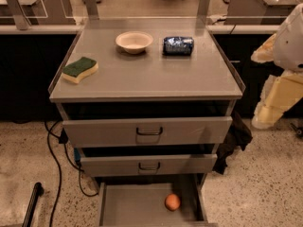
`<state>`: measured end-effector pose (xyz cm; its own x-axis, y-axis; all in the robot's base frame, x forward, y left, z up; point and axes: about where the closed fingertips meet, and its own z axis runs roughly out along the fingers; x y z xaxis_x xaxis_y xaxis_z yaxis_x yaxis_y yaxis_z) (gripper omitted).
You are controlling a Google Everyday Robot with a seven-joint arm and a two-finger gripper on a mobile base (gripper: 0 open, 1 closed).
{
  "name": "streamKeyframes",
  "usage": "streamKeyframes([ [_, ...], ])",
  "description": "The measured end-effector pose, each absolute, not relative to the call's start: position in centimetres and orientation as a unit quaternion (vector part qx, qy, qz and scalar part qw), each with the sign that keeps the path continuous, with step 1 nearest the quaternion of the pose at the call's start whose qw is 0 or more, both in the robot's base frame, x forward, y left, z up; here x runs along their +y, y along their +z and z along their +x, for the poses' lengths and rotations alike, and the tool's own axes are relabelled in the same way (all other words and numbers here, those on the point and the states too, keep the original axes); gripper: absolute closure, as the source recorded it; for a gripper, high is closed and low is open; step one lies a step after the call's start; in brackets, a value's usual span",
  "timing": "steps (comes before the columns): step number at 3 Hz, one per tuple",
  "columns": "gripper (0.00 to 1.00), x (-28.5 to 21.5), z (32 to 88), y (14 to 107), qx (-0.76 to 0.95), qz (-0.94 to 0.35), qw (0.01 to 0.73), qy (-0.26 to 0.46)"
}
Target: Pick orange from bottom drawer and place on counter
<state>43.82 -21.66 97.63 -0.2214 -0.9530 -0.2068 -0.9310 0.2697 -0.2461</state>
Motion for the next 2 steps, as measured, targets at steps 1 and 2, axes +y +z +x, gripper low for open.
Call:
streamKeyframes([
  [1, 0.41, -21.7, 43.8, 97.6, 0.781, -0.603, 0.159, -0.035],
  [2, 0.65, -21.7, 43.9, 96.5, 0.784, -0.596, 0.170, -0.037],
])
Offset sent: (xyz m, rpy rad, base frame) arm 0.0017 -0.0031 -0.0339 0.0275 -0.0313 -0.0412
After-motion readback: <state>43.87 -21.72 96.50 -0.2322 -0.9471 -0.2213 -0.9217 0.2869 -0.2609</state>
